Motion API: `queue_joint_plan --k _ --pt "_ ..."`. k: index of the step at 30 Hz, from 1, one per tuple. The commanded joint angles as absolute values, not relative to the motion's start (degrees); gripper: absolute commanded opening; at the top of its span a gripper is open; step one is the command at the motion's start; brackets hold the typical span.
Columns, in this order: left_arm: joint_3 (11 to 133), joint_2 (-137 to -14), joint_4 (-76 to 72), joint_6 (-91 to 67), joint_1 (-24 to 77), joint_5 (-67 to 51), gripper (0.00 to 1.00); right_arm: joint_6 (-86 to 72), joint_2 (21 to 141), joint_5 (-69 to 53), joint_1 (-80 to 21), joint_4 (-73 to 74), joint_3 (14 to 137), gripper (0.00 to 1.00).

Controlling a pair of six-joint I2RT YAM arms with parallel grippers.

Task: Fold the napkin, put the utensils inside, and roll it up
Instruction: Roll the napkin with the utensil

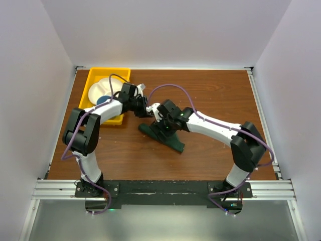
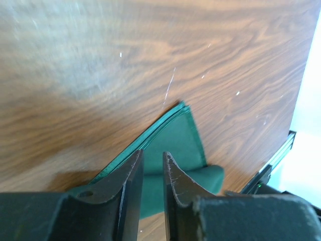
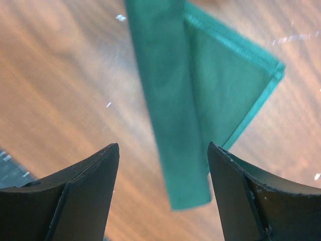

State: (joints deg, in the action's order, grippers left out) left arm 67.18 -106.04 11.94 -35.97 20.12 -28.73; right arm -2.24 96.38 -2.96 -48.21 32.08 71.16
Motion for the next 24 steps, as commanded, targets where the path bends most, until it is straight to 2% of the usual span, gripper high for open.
queue_joint_plan --k 1,6,24 --pt "70.31 -102.14 17.4 -36.91 17.94 -28.83 0.27 2.46 101.41 -0.09 -50.01 29.36 75.23 0.73" --pt "68.91 -99.06 17.93 -37.44 16.7 -28.56 0.27 2.46 102.92 2.98 -52.38 28.92 74.62 0.63" --pt "65.13 -96.24 17.14 -37.27 16.61 -30.06 0.26 3.52 106.69 7.38 -53.61 26.1 69.17 0.68"
